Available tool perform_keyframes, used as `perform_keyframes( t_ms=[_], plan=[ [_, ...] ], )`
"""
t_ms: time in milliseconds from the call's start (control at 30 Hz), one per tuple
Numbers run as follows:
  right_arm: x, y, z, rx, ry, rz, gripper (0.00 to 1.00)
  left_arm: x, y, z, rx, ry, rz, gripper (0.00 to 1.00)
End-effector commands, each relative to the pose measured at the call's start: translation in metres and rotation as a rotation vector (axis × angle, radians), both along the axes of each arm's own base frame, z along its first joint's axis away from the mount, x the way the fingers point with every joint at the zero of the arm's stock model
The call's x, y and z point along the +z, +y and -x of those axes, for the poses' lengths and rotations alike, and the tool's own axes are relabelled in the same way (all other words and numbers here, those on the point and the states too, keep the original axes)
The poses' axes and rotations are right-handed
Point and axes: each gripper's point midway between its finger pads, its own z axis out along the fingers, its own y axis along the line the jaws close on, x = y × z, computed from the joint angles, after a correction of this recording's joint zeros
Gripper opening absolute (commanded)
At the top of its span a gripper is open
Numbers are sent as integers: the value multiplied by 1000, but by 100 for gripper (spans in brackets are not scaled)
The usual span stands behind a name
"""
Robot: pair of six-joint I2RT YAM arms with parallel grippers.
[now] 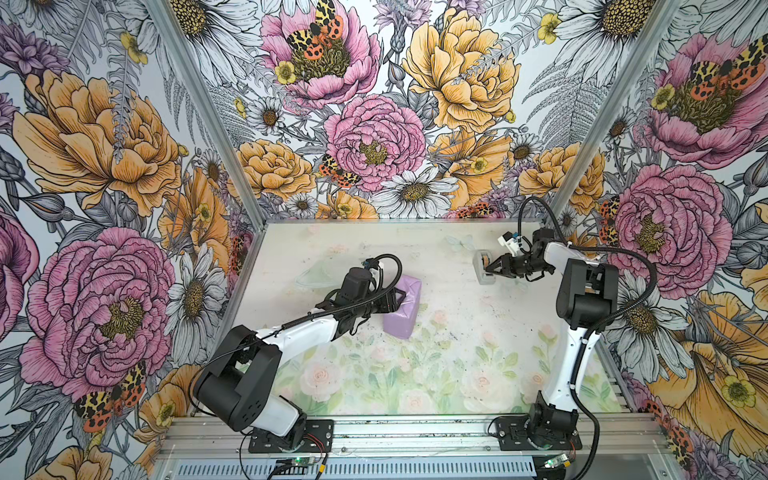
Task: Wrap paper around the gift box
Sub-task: 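Move the right gripper to the grey tape dispenser while the left gripper holds the paper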
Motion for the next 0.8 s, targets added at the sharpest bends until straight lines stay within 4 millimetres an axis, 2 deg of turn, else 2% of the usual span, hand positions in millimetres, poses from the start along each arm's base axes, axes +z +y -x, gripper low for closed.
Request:
perform_keyframes(
  t_ms=[0, 300, 767],
  plan=[
    [-7, 10, 7, 42, 49, -25, 26, -34, 9, 15, -15, 88, -109, 64],
    [-14, 15, 11, 78, 102, -43, 23, -36, 10, 15, -13, 90, -115, 64],
    [-2, 21, 3, 89, 70, -106, 17, -36, 12, 15, -12, 87, -118, 64]
  ],
)
